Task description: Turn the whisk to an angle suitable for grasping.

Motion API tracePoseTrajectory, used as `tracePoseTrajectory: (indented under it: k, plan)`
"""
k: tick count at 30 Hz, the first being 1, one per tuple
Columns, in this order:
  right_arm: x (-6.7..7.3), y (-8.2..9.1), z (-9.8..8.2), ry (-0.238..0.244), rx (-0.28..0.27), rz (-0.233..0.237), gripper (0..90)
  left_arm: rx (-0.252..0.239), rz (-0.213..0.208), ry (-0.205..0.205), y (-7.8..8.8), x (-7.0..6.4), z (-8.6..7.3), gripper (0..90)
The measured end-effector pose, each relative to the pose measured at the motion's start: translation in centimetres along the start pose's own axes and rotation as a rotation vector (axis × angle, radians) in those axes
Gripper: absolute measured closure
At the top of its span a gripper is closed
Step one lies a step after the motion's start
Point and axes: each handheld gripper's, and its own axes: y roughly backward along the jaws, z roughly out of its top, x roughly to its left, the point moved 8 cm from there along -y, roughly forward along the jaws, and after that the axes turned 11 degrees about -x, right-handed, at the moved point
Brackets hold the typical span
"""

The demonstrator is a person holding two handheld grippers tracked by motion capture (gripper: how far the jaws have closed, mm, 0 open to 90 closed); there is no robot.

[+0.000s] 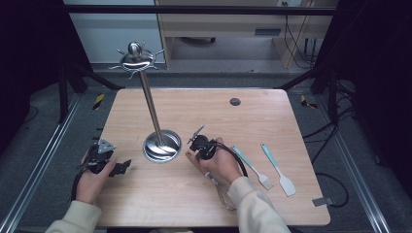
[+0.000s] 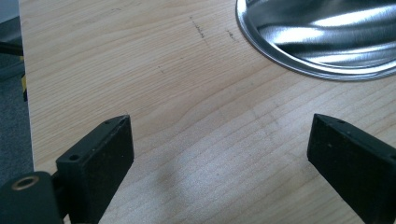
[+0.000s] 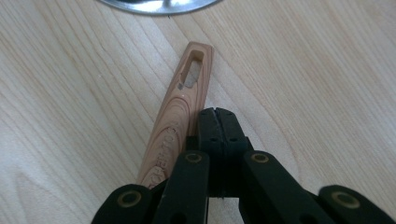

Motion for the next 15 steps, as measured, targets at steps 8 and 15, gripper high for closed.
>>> tracePoseTrajectory:
  k: [8,15]
  plan:
    - [0.4,1.9,0.8,-0.046,-0.033,-0.040,85.7,-0.002,0.005,-0.002,0.1,0.1,0.0,6.6]
    - [1.1,2.5,0.6,-0.099,-0.030,-0.033,75.3,-0.018,0.010,0.006,0.3,0.2,0.1,6.2]
